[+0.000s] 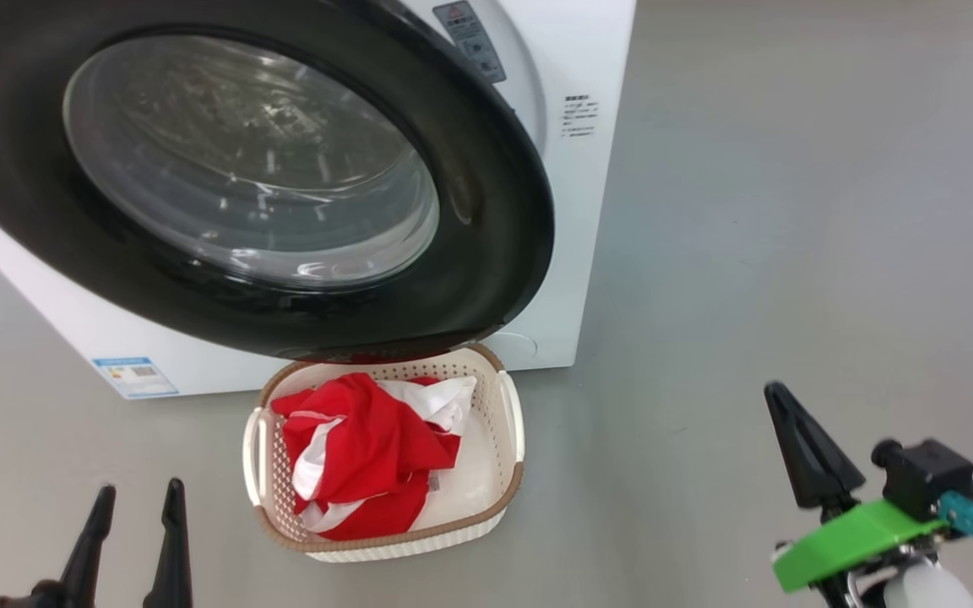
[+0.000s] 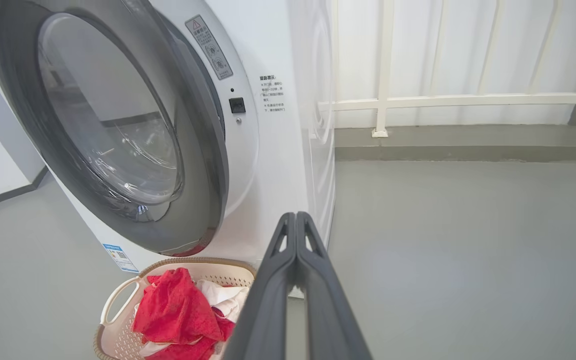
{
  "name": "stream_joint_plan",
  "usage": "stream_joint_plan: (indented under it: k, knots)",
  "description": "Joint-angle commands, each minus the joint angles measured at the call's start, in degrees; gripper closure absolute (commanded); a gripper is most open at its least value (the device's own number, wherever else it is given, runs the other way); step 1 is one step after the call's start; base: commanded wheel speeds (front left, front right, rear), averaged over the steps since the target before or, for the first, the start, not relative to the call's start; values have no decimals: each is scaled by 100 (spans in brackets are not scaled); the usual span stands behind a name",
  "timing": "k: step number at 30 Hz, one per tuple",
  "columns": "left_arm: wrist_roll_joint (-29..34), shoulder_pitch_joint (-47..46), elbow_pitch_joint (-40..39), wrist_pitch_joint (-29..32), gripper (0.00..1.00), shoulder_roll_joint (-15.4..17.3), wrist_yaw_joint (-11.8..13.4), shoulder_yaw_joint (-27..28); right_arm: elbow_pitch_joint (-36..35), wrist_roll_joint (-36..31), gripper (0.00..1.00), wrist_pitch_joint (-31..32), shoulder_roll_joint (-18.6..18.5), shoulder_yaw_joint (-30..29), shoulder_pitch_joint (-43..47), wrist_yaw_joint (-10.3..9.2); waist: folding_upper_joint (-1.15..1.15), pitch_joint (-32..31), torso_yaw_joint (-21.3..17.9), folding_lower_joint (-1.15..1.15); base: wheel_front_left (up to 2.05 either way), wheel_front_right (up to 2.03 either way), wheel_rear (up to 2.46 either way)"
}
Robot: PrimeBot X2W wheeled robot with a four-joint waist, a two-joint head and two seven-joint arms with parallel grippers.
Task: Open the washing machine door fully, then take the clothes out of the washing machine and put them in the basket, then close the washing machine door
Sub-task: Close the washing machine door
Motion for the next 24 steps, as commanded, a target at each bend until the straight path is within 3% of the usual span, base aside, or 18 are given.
stream_joint_plan:
  k: [1,12,24]
  knots:
    - [59,-280,-180,-69,0,49,-17,193,-157,19,100,-69,-17,181,-319,9,0,55,95,0,0,0,0]
    - [66,-596,-144,-69,0,-157,-17,-62,-4,36,100,-69,60,693,-1366,9,0,346,620,0,0,0,0]
    - [-11,-934,-218,-69,0,-294,-17,-224,610,135,100,-69,162,1056,-2501,9,0,975,1015,0,0,0,0]
